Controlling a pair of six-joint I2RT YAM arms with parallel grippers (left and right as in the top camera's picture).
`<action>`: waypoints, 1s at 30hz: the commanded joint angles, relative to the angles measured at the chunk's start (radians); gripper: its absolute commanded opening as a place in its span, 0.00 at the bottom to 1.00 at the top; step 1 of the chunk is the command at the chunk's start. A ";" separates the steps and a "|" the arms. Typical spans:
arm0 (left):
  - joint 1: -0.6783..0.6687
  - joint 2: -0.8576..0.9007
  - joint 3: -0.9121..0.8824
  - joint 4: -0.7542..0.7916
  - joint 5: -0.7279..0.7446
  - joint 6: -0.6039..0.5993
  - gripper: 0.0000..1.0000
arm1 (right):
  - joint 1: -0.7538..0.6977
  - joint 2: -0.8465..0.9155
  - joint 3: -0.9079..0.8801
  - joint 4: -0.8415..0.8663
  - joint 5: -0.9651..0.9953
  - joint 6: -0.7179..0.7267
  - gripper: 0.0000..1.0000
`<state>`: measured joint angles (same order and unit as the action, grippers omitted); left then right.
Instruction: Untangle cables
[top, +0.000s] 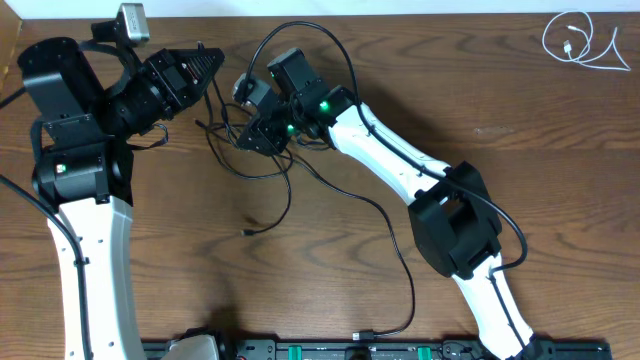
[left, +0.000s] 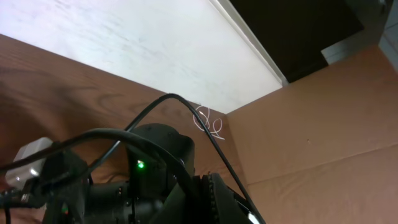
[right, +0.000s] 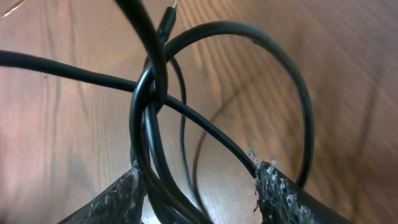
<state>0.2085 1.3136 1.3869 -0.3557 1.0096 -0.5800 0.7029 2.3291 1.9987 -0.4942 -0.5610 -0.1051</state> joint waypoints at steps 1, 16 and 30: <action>0.000 -0.009 0.013 0.006 0.027 -0.002 0.07 | 0.008 0.019 0.001 0.012 0.035 0.031 0.50; 0.000 -0.005 0.011 0.001 0.024 0.038 0.08 | -0.047 -0.002 0.002 -0.031 -0.188 0.113 0.01; 0.000 0.037 0.011 -0.326 -0.427 0.142 0.23 | -0.215 -0.171 0.002 -0.217 -0.636 0.014 0.01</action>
<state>0.2077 1.3293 1.3872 -0.6544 0.7105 -0.4873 0.5091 2.1906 1.9968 -0.7006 -0.9707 -0.0601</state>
